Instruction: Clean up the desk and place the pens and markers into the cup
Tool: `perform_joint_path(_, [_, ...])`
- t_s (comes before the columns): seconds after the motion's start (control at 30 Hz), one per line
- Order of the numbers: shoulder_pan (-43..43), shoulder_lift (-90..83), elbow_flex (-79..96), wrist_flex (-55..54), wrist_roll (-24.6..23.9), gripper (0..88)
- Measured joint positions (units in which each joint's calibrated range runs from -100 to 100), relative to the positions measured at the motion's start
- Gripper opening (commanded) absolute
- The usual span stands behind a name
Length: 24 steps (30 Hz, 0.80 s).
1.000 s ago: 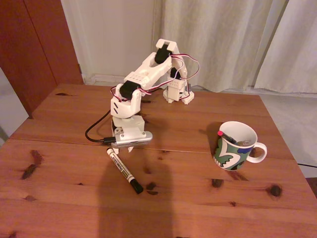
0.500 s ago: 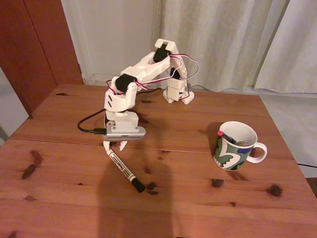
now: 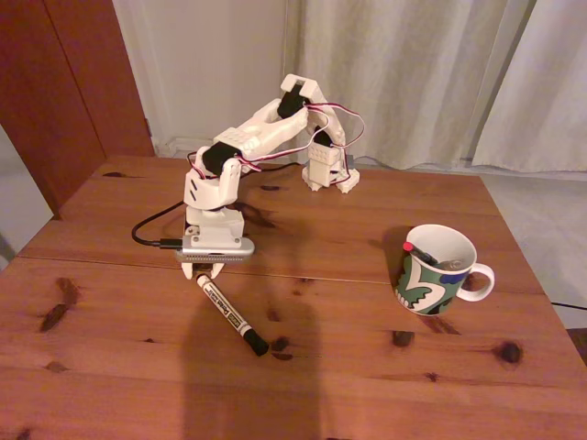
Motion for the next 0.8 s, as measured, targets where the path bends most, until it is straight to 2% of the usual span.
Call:
perform_joint_path(0.2, [-1.0, 1.0, 0.0, -0.6, 0.0, 15.0])
perform_joint_path(0.43, [-4.5, 1.0, 0.0, -0.6, -2.6, 15.0])
perform_joint_path(0.8, [-5.1, 2.7, -0.1, -0.6, -2.9, 15.0])
